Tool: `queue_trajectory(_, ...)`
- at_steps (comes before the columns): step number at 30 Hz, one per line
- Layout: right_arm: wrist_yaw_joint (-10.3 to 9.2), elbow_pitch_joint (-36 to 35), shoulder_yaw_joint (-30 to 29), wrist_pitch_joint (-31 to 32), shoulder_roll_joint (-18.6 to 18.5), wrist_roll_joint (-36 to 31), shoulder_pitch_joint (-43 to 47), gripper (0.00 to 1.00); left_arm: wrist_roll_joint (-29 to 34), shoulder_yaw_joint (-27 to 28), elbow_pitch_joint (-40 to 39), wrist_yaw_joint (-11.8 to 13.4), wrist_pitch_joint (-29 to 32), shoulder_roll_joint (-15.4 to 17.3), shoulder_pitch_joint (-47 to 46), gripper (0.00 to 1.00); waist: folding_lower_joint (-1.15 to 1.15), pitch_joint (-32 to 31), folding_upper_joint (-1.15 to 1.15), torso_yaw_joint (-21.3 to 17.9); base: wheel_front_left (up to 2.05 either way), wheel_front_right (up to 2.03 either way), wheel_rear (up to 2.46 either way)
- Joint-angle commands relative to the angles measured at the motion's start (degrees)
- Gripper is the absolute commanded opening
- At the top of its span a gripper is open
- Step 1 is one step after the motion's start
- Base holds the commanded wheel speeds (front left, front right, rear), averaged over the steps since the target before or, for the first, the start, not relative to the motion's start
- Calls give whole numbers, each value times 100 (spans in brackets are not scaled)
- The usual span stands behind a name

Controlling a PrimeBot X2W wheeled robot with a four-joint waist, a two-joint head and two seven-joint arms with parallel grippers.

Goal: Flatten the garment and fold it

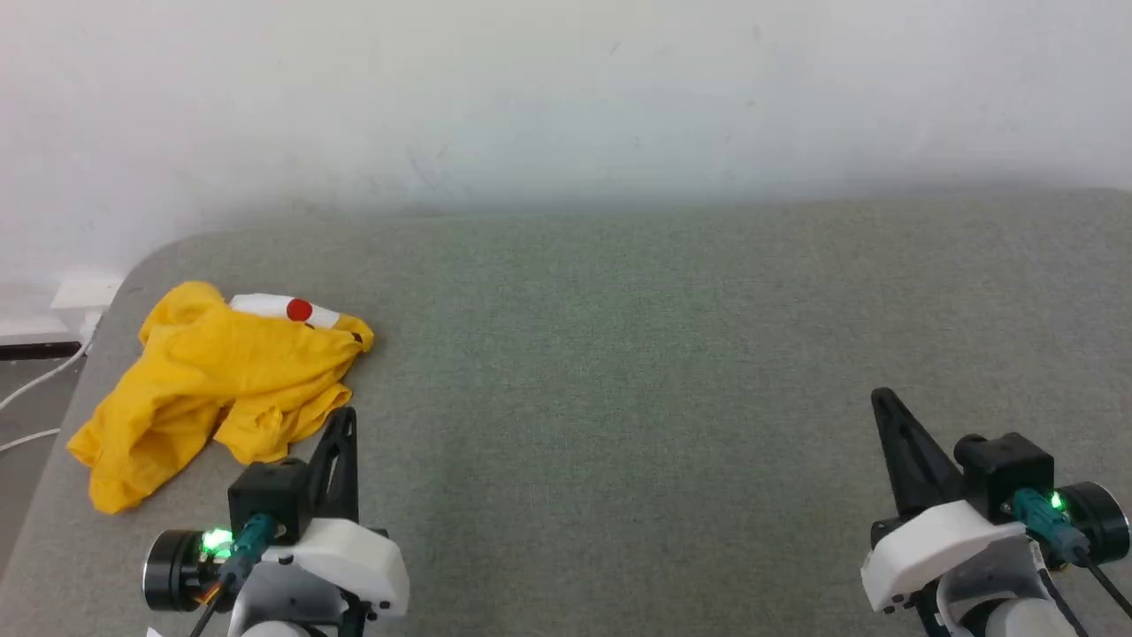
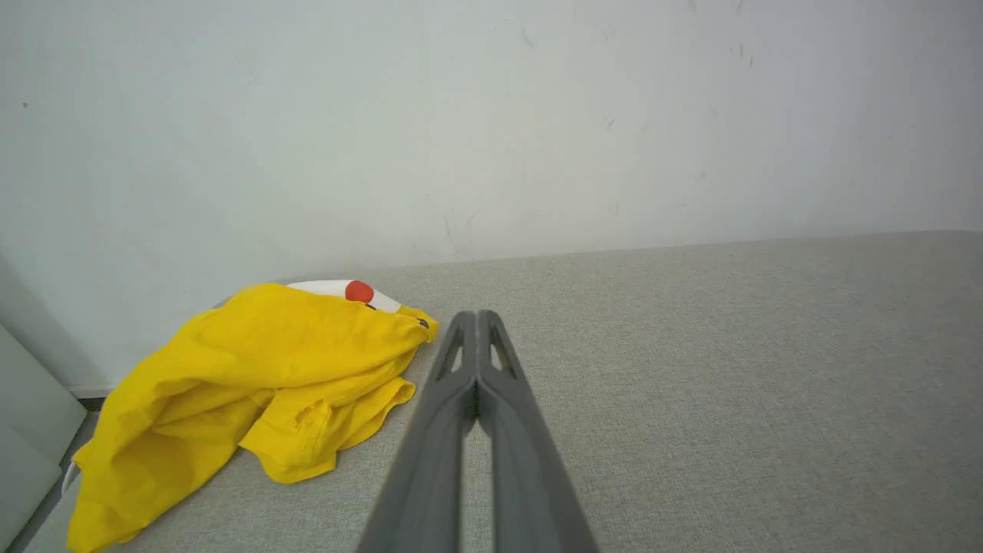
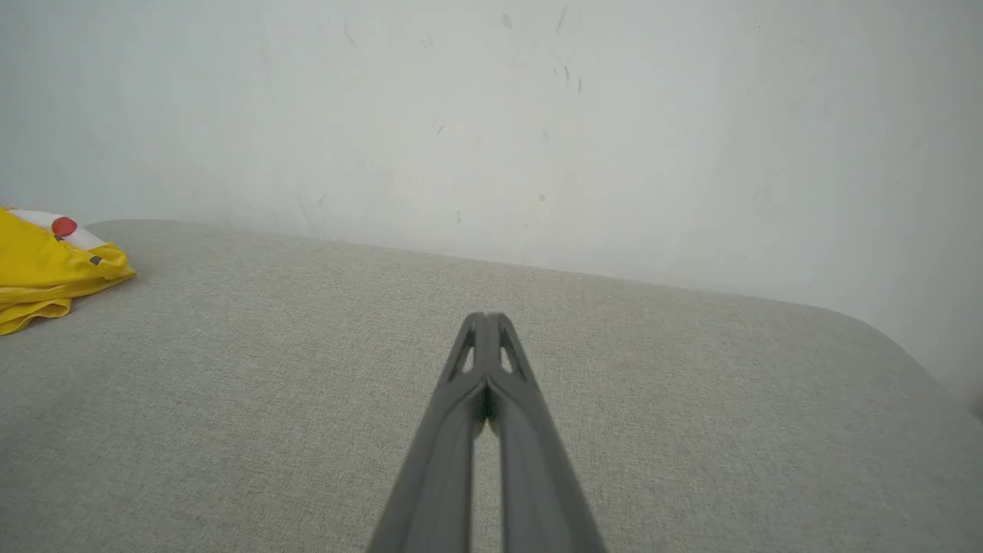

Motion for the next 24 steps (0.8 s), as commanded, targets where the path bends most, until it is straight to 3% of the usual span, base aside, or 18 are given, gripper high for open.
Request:
queue_trajectory(1, -12, 9, -12, 4, 21, -36, -85, 0, 37, 23, 10, 38, -1, -11, -57, 0, 0, 0, 0, 0, 0, 0, 0)
queue_trajectory(24, -12, 9, -12, 4, 21, -36, -85, 0, 37, 23, 10, 38, -1, -11, -57, 0, 0, 0, 0, 0, 0, 0, 0)
